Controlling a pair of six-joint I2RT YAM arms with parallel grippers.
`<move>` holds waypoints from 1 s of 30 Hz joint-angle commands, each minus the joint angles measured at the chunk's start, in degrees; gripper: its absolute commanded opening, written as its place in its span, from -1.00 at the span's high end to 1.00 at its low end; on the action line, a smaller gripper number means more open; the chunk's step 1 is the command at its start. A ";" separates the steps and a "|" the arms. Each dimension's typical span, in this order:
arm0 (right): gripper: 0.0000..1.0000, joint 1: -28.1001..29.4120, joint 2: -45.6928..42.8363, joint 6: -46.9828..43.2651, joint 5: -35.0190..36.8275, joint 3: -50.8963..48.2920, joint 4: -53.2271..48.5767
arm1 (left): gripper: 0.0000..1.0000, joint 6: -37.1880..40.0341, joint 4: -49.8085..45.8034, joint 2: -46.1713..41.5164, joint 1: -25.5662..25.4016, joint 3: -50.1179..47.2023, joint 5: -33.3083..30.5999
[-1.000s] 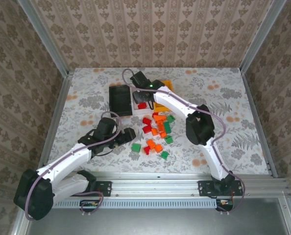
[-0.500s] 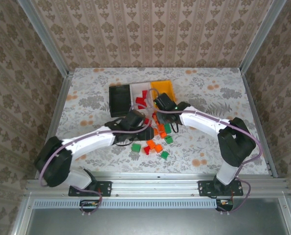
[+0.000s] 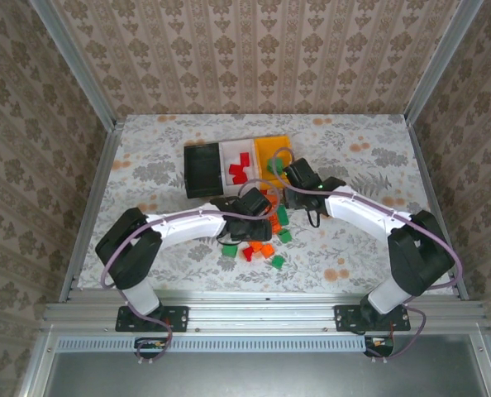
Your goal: Sort the legos into containers by color
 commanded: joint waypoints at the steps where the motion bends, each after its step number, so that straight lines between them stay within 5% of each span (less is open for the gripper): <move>1: 0.05 -1.13 -2.00 0.66 0.98 -1.80 1.35 | -0.32 -3.01 -4.26 1.41 -0.56 1.65 -2.54; 9: 0.04 -1.50 -2.15 0.73 0.00 -2.52 2.38 | -0.29 -1.81 -0.18 2.99 0.68 2.88 -7.53; 19: 0.03 -1.56 -2.06 0.60 -0.10 -2.76 2.55 | -0.11 -3.25 5.73 6.90 2.90 5.43 -4.83; 30: 0.03 -1.54 -1.27 0.56 -1.57 -2.85 3.43 | -0.14 -2.81 1.67 9.57 3.49 8.99 -8.58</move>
